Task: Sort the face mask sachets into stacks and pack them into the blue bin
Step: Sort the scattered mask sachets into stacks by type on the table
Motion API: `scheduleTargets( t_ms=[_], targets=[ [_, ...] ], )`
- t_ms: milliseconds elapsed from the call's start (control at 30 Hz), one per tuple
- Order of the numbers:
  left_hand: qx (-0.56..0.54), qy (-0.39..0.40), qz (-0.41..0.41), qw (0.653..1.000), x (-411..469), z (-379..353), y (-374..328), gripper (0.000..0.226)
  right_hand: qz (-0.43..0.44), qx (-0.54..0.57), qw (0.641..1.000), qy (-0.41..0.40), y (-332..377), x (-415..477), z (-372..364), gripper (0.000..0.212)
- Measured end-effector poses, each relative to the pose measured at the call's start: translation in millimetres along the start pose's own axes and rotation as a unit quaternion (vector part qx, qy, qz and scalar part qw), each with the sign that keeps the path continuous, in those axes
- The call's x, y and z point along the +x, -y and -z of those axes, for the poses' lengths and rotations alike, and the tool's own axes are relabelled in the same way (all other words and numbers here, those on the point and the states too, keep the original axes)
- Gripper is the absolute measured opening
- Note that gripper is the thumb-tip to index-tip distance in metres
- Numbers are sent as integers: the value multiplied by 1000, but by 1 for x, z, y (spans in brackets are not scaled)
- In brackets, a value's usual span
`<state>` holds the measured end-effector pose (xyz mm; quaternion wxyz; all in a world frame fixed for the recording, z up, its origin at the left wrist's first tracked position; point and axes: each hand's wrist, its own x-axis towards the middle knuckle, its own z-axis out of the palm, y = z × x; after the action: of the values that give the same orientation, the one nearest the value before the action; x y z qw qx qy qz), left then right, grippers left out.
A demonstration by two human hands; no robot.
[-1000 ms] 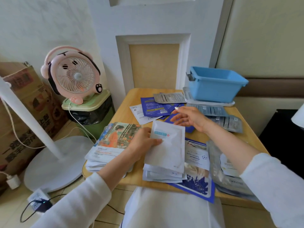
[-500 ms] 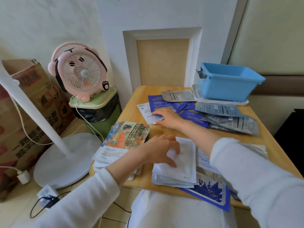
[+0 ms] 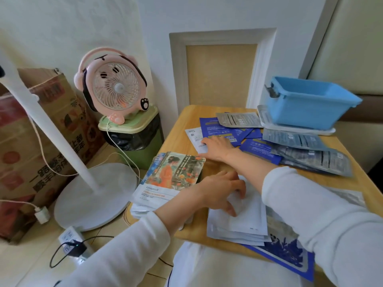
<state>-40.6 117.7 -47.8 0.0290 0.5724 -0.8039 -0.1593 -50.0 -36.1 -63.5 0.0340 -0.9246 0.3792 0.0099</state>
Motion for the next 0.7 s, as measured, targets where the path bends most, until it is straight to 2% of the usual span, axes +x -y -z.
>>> scheduleTargets(
  t_ms=[100, 300, 333, 467, 567, 700],
  targets=[
    [-46, 23, 9, 999, 1, 1, 4, 52, -20, 13, 999, -25, 3, 0, -1, 55],
    [-54, 28, 1, 998, 1, 1, 6, 51, -38, 23, 998, -42, 5, 0, 0, 41],
    [-50, 27, 0, 998, 1, 1, 6, 51, -43, 26, 998, -33, 4, 0, 2, 43],
    [-48, 27, 5, 998, 2, -1, 6, 57, -57, -19, 998, 4, 14, 1, 6, 75],
    [-36, 28, 12, 999, 3, -1, 6, 69, -64, -20, 998, -10, 20, 3, 7, 73],
    [-14, 29, 12, 999, 3, -1, 4, 72, -82, 6, 997, -14, 23, 9, 10, 62]
  ],
)
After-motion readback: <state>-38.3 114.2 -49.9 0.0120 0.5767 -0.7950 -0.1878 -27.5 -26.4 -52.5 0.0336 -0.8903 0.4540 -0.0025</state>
